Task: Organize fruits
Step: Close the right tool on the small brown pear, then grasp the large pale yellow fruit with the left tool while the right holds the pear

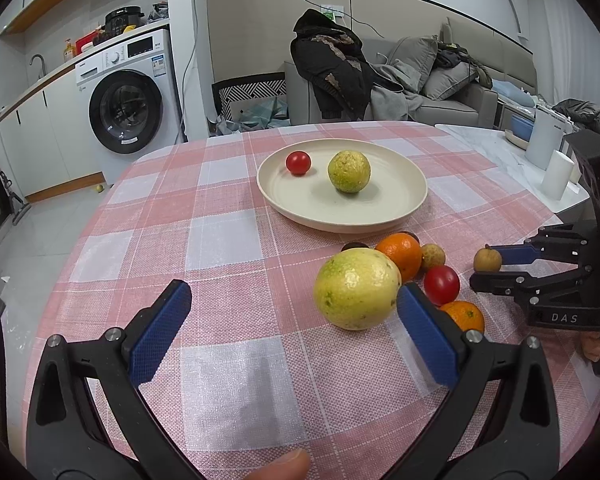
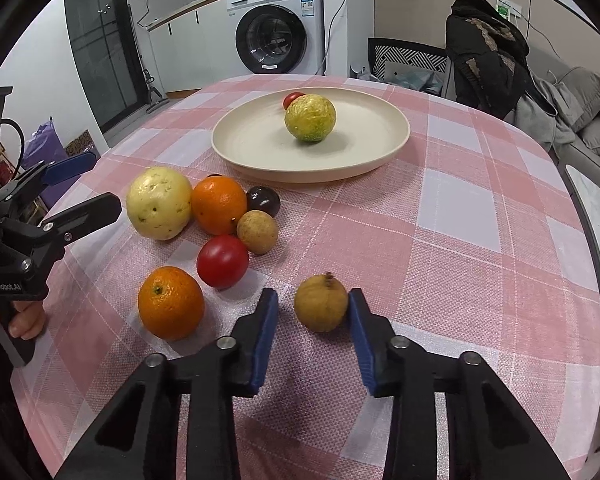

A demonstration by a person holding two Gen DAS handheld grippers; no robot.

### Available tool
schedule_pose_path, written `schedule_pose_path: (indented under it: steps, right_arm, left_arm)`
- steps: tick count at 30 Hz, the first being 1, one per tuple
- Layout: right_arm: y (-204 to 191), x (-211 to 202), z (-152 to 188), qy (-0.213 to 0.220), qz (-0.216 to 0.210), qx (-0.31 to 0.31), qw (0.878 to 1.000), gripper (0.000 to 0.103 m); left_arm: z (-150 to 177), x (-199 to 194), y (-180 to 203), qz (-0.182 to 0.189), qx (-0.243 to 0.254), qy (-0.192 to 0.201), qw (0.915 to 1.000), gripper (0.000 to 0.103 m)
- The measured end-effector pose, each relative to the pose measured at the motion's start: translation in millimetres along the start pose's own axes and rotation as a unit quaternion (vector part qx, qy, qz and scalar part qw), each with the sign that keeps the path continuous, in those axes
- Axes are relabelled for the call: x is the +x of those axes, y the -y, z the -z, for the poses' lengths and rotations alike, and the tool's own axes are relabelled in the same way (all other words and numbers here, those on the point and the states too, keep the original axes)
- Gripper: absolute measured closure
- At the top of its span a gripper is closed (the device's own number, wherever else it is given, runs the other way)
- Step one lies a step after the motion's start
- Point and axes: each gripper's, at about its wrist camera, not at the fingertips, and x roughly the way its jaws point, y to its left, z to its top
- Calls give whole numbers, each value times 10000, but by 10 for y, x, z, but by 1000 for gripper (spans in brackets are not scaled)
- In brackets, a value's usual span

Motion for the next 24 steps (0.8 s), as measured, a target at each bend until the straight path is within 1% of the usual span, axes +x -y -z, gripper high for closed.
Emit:
schedule_pose_path:
  steps: [2, 4, 7, 16, 24]
  right_arm:
    - [2, -6, 1, 7, -24, -9, 10000, 74]
    - [-9, -11, -2, 18, -19, -28, 10000, 75]
    - [-26, -27, -1, 54, -12, -58, 10000, 76]
    - [-69, -116, -28, 362, -32, -112, 9993, 76]
    - [-70, -136, -33, 434, -8, -87, 9990, 76]
  left_arm:
    - [8, 6, -20, 5, -14, -15, 10000, 1]
    - [17, 15, -32, 7, -24, -28, 10000, 1]
    - [16, 15, -31, 6, -22, -25, 10000, 1]
    - [52, 53, -43, 40, -46, -93, 9999, 1]
    - [29, 86, 47, 69, 143, -187, 9997, 1]
